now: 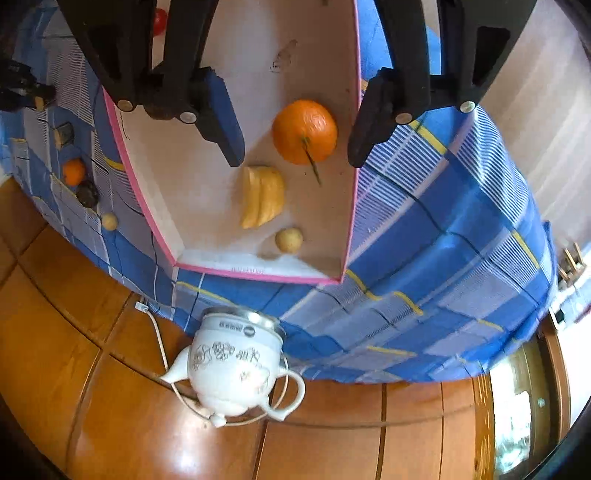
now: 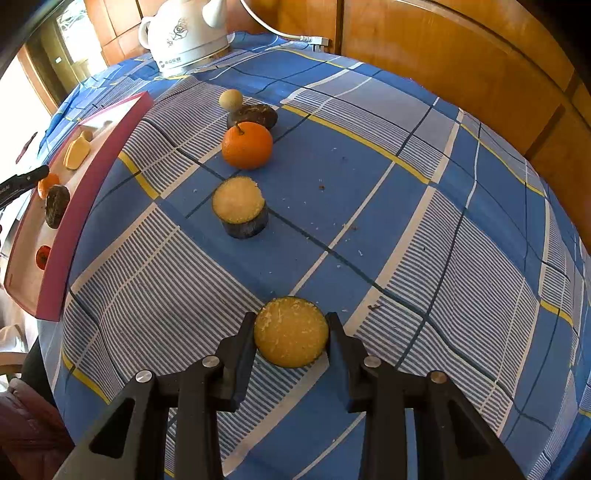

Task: Organize fruits
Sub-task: 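Carry the yellow-topped chunk into the tray and open the right tool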

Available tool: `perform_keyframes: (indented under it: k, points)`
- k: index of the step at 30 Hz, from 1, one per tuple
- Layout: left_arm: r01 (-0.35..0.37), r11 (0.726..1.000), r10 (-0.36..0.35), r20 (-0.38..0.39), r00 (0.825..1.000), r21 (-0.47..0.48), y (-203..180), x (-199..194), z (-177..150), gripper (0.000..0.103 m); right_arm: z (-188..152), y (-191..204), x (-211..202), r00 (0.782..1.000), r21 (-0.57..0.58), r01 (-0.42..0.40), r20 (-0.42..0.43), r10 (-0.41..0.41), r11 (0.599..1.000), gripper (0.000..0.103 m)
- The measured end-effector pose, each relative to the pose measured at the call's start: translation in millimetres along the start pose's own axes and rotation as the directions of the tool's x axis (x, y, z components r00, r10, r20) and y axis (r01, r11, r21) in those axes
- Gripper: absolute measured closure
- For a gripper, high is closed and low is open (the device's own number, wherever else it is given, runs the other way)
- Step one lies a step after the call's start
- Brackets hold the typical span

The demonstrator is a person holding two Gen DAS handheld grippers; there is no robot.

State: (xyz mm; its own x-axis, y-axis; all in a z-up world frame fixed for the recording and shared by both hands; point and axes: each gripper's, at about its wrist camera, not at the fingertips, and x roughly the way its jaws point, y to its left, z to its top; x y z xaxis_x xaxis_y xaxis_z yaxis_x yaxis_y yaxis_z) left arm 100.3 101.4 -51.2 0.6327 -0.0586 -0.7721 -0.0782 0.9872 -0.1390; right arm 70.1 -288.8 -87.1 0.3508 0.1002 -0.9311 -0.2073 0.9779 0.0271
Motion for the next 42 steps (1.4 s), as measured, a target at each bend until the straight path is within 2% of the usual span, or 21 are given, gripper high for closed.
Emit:
perform_keyframes:
  k: [5, 9, 20, 33, 42]
  points:
    - [-0.022, 0.999, 0.018, 0.088, 0.996, 0.038, -19, -29, -4, 0.043, 0, 0, -2, 1.000, 0.003, 0.000, 0.009, 0.000, 1.000, 0.067]
    - [0.002, 0.997, -0.010, 0.108, 0.994, 0.073, -35, -44, -12, 0.041, -1, -2, -4, 1.000, 0.011, 0.002, 0.013, -0.002, 1.000, 0.067]
    - [0.059, 0.981, -0.077, 0.095, 0.992, 0.185, -72, -57, -32, 0.041, -2, -2, -8, 1.000, 0.013, 0.005, 0.019, -0.005, 1.000, 0.067]
    - [0.072, 0.980, -0.086, 0.066, 0.994, 0.186, -75, -54, -39, 0.041, 2, -7, -15, 0.998, 0.056, -0.029, 0.063, 0.025, 0.998, 0.067]
    - [0.075, 0.982, -0.087, 0.062, 0.994, 0.173, -66, -54, -39, 0.041, 1, -1, -11, 0.999, 0.041, -0.023, 0.033, 0.021, 0.999, 0.067]
